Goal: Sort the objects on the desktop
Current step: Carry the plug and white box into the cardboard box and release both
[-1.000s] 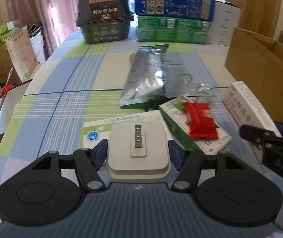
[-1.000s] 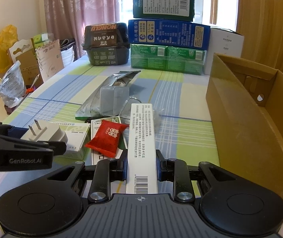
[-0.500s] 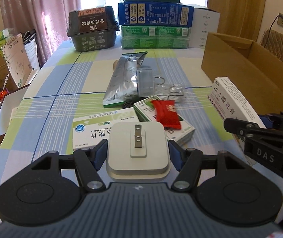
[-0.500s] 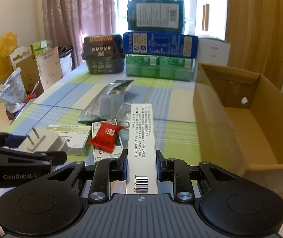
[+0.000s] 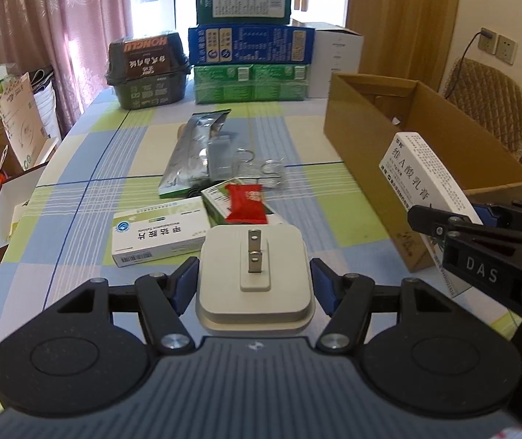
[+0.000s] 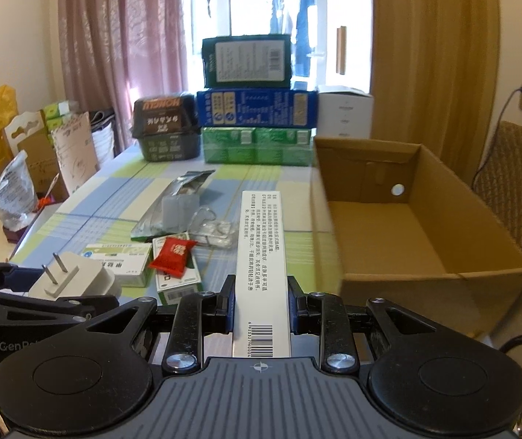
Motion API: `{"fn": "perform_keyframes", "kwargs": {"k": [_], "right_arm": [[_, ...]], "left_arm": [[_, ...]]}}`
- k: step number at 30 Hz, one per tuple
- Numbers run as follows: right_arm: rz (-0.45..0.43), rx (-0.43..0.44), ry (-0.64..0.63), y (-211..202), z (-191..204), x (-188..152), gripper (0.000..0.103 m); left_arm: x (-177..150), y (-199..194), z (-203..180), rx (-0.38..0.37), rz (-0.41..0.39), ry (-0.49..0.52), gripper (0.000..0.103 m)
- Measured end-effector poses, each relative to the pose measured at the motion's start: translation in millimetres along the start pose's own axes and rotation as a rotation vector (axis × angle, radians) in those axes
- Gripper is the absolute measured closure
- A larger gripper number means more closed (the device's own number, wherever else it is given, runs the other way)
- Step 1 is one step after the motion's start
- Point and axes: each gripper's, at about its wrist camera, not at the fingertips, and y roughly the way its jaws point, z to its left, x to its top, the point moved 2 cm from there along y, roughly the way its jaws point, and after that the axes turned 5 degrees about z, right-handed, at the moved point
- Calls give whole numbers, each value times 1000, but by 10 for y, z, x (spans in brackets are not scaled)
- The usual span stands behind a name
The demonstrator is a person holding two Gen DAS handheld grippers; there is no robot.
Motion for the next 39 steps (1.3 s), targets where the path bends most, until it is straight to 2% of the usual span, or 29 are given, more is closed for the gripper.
{"fn": "perform_keyframes", "kwargs": {"k": [7, 16, 20, 26, 39], "right_arm": [[-38, -24, 53, -257, -357, 243, 80], [-51, -112, 81, -293, -1197, 634, 80], [-30, -137, 84, -180, -1549, 682, 80], [9, -127, 99, 60, -1944, 668, 80], [52, -109, 110, 568, -2239, 621, 80]], "left_arm": [[119, -203, -270, -31, -32, 32, 43], [582, -204, -853, -98, -70, 128, 43], [809, -47, -1157, -141, -68, 159, 43], [1050, 273, -1551, -194, -58, 194, 43], [1271, 942, -2010, -216, -20, 285, 43]]}}
